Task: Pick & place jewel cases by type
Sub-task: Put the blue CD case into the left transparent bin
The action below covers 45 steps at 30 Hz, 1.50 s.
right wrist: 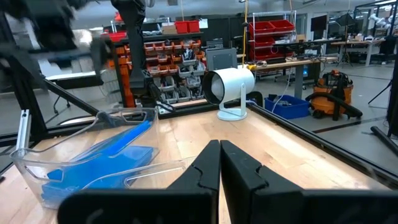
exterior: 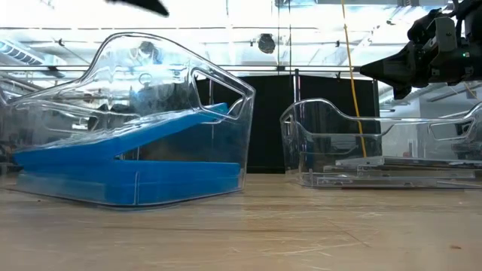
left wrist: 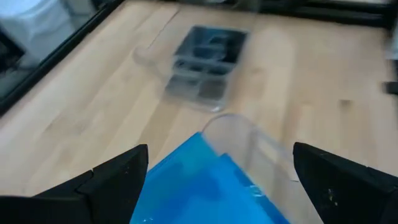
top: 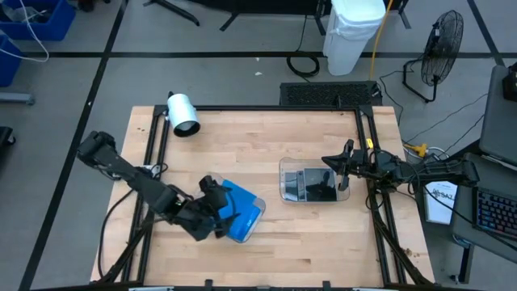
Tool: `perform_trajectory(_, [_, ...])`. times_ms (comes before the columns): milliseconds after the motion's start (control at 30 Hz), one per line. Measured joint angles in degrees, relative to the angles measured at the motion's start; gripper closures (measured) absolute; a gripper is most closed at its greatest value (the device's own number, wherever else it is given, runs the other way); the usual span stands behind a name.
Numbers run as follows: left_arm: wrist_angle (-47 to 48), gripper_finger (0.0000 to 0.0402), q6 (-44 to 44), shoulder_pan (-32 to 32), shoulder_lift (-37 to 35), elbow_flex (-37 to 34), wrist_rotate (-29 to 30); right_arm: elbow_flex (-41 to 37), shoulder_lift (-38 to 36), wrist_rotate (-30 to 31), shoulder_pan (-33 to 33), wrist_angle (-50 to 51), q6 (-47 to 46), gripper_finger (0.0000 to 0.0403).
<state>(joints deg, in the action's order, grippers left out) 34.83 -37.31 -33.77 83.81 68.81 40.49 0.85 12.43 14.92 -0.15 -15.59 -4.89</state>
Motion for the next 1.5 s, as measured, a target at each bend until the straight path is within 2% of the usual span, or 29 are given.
perform_trajectory(167, [-12.1, 0.0002, -5.6, 3.3, 1.4, -10.5, 0.2, 0.0, 0.0, 0.0, 0.0, 0.0, 0.0, 0.0399])
perform_trajectory(333, [-25.4, 0.0002, -6.4, 7.4, 1.5, -18.9, -3.6, 0.0, 0.0, 0.0, 0.0, 0.0, 0.0, 0.0399])
perform_trajectory(600, [-37.5, 0.0002, -10.9, 14.0, 3.0, -25.5, -11.6, 0.0, 0.0, 0.0, 0.0, 0.0, 0.0, 0.0399])
perform_trajectory(867, [-36.5, 0.0002, -9.2, 15.6, 4.6, -26.0, -12.5, 0.0, 0.0, 0.0, 0.0, 0.1, 0.0, 0.0399])
perform_trajectory(1033, [-33.9, 0.0002, -6.8, 14.7, 4.2, -23.8, -14.1, 0.0, 0.0, 0.0, 0.0, 0.0, 0.0, 0.0399])
perform_trajectory(1100, [-33.7, 0.0002, -6.6, 14.2, 4.2, -22.7, -16.4, 0.0, 0.0, 0.0, 0.0, 0.0, 0.0, 0.0399])
perform_trajectory(1300, [-34.9, 0.0002, -10.0, 14.1, 4.2, -20.3, -30.3, 0.0, 0.0, 0.0, 0.0, 0.0, 0.0, 0.0399])
perform_trajectory(1500, [-36.0, 0.0002, -14.2, 14.1, 4.2, -20.3, -36.1, 0.0, 0.0, 0.0, 0.0, 0.0, 0.0, 0.0399])
